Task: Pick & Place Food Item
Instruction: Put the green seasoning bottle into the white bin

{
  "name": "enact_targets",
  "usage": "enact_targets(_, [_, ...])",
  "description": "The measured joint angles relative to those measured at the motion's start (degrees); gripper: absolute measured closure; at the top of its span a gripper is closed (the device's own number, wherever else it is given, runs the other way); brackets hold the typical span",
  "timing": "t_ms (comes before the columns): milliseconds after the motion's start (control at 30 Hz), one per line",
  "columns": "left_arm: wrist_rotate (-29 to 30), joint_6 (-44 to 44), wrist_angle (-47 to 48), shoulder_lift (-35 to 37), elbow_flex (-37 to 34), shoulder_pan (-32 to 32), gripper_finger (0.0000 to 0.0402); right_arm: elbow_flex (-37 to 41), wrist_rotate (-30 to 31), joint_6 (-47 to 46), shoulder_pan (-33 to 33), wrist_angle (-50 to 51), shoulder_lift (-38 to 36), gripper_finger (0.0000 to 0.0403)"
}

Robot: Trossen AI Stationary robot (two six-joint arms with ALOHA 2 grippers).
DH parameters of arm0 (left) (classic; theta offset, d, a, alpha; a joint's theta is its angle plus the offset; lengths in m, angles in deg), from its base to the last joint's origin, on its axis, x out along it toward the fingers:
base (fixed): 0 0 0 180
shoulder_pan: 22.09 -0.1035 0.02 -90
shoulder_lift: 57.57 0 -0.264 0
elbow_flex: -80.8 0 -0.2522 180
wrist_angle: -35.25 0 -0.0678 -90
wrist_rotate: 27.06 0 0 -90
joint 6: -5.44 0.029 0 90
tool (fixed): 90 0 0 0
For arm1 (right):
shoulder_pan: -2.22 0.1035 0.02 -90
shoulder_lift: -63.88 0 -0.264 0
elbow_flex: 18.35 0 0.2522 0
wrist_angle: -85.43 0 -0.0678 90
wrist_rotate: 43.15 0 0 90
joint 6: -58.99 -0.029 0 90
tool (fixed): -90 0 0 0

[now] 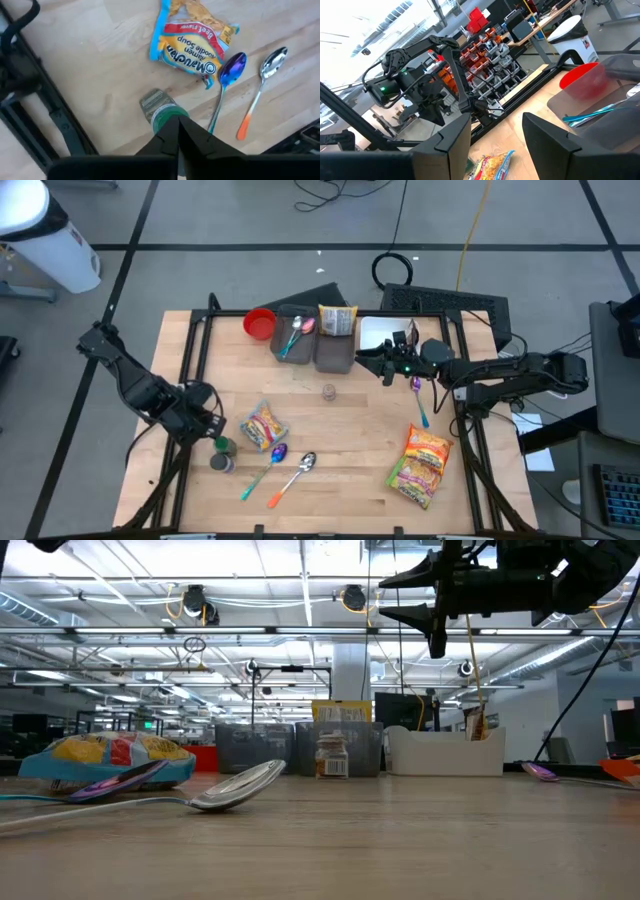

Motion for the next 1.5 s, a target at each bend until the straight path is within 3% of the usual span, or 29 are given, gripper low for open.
enact_targets(133, [-5.54,-0.68,1.62,0.06,-0.21,-1.10,0.0389,-0.01,0.02,0.00,0.00,-0.03,0.00,0.0232])
enact_targets(233, [-9.23,-1.71,1.94,0.06,-1.32,-1.85,0.0348,-0.02,0.02,0.02,0.00,-0.04,0.00,0.0232])
enact_targets(667, [-18.59,-7.22,-3.62,0.06,-5.22,-5.47,0.0036,-0.01,-0.09,0.00,0.00,-0.03,0.00,0.0232])
enact_targets(733, [-18.78,-6.83,-5.96,0.06,-5.72,-5.54,0.0011,0.00,-0.09,0.00,0.00,0.09,0.00,0.0232])
enact_targets(900, [-15.70,-5.86,-11.25,-0.03,-7.08,-5.56,0.0045,-0.02,-0.11,0.00,0.00,0.31,0.00,0.0232])
enact_targets(1200, [-13.83,-5.56,-11.03,-0.18,-7.15,-5.56,0.0101,0.00,-0.13,0.00,0.00,0.62,0.00,0.0232])
enact_targets(1500, [-14.32,-7.12,-9.47,-0.18,-7.15,-5.56,0.0090,-0.02,-0.13,0.00,0.00,0.76,0.00,0.0232])
